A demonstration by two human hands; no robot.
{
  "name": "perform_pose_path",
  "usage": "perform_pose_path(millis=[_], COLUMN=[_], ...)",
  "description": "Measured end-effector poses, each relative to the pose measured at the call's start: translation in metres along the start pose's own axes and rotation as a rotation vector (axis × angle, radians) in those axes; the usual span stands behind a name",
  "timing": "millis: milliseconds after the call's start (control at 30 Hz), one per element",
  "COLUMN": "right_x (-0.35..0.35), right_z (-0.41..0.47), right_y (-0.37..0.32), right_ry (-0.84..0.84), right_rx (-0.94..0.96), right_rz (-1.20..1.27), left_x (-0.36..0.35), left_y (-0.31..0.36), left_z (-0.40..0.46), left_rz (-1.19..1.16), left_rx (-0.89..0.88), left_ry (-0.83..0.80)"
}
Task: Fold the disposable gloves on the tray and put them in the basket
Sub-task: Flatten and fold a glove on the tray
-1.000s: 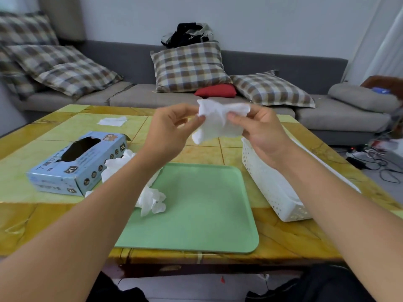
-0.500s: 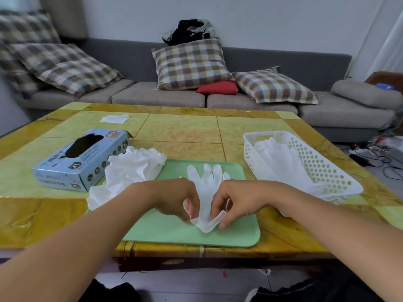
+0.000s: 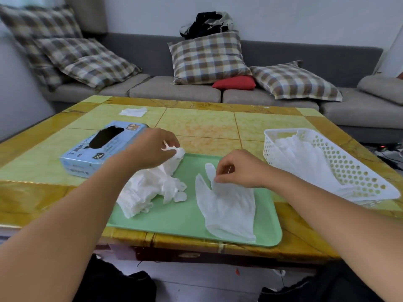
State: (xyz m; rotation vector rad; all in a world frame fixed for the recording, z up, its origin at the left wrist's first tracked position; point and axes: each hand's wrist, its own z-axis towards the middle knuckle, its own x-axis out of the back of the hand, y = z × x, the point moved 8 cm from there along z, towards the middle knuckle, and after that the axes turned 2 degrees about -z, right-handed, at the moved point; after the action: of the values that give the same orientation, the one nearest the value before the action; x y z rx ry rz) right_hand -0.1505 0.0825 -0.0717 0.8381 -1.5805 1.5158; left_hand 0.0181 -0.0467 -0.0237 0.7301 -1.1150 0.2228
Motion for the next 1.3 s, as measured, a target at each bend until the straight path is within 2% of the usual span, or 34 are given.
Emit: perform_pose_path(millis=[67, 133, 200, 267, 367, 433, 533, 633, 667, 733, 800, 867, 900, 967, 1067, 1167, 1233, 1300], right_x=[-0.002, -0.021, -0.049, -0.065, -0.065, -0.064, -0.058, -0.033, -0.024, -0.005, 0.009, 0.015, 0.018, 0.023, 0.034, 0.038, 0.037, 0.039], right_z=[0.013, 0.025, 0.040, 0.052, 0.065, 0.061, 0.041, 0.025, 0.021, 0.015, 0.011, 0.008, 0.005, 0.002, -0.003, -0.015, -0.023, -0.027], right_y=[-0.031, -0.059, -0.078, -0.089, -0.105, -0.115, -0.120, -0.104, -0.100, -0.094, -0.083, -0.076, -0.073, -0.070, -0.051, -0.036, -0.026, -0.020], right_ry=[0.091, 0.068, 0.013, 0.038, 0.062, -0.042, -0.256, -0.266, -0.260, -0.215, -0.136, -0.071, -0.058, -0.036, 0.006, -0.060, -0.081, -0.025], right_rx=[0.057, 0.052, 0.005, -0.038, 0.016, 0.075, 0.083, -0.003, -0.004, 0.021, 0.037, 0.046, 0.056, 0.074, 0.049, -0.012, -0.087, -0.117], right_rz=[0.127, 0.163, 0.081, 0.052, 0.146, 0.223, 0.492, 1.017, 1.159, 1.371, 1.459, 1.479, 1.468, 1.414, 1.284, 1.147, 1.073, 1.026], left_x=[0.018, 0.023, 0.020, 0.011, 0.006, 0.007, 0.006, 0.010, 0.012, 0.003, -0.018, -0.032, -0.034, -0.033, -0.029, -0.015, -0.009, -0.009], left_y=[-0.038, -0.063, -0.076, -0.081, -0.091, -0.097, -0.097, -0.086, -0.081, -0.070, -0.044, -0.007, 0.011, 0.031, 0.045, 0.049, 0.062, 0.079], left_z=[-0.004, -0.014, -0.027, -0.037, -0.046, -0.050, -0.051, -0.043, -0.040, -0.036, -0.036, -0.038, -0.037, -0.029, -0.011, 0.002, 0.004, 0.002], left_rz=[-0.029, -0.058, -0.116, -0.174, -0.199, -0.222, -0.249, -0.326, -0.398, -0.734, -1.120, -1.320, -1.361, -1.399, -1.380, -1.344, -1.302, -1.220], left_rx=[0.132, 0.230, 0.266, 0.265, 0.290, 0.322, 0.313, 0.305, 0.326, 0.440, 0.553, 0.535, 0.497, 0.440, 0.386, 0.286, 0.203, 0.120], left_ry=[0.142, 0.170, 0.118, 0.011, -0.060, -0.051, -0.059, 0.012, 0.048, 0.025, -0.190, -0.421, -0.462, -0.404, -0.184, 0.015, 0.009, -0.052])
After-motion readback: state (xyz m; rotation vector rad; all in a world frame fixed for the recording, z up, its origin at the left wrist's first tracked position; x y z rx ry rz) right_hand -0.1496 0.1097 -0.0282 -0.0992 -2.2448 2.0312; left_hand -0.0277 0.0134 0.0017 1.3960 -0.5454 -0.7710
